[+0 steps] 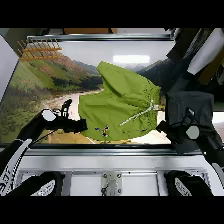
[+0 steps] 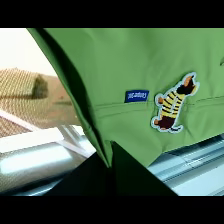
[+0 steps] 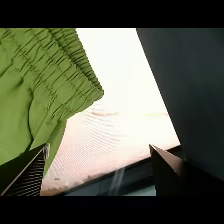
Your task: Fold the clothes and pants, and hang the long-sleeved shirts on hangers.
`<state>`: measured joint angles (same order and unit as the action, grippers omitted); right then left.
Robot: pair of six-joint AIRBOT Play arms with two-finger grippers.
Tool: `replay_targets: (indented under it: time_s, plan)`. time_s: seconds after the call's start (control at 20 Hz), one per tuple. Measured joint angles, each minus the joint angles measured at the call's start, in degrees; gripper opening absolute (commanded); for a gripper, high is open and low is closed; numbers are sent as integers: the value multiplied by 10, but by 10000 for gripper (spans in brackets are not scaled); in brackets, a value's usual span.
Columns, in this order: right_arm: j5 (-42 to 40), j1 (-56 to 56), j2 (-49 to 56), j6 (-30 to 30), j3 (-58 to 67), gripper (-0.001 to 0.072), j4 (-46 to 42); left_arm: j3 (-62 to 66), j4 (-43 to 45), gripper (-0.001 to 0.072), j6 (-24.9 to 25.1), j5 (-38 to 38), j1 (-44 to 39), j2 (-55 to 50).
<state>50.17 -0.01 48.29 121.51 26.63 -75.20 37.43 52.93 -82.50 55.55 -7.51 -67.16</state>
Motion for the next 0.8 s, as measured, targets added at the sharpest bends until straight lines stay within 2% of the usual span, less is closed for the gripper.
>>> replay_targets:
  time_s: [0.15,0.35,0.45,0.5,0.55,0.6,0.7,0.8]
  plan:
    - [-81,-2,49,12,-22,700,63,0,0,5,0,-1,0,5]
    - [-161,-2,115,-68,-20,700,172,0,0,5,0,-1,0,7]
    - [-176,-2,142,-107,-7,695,204,0,0,5,0,-1,0,7]
    - [-181,-2,153,-122,0,570,213,0,0,5,0,-1,0,7]
    - [-187,-2,163,-136,6,335,218,0,0,4,0,-1,0,7]
    - [-189,-2,173,-151,10,194,221,0,0,5,0,-1,0,7]
    - [-192,-2,186,-181,17,25,226,0,0,5,0,-1,0,7]
    - [-194,-2,192,-213,22,24,229,0,0,5,0,-1,0,7]
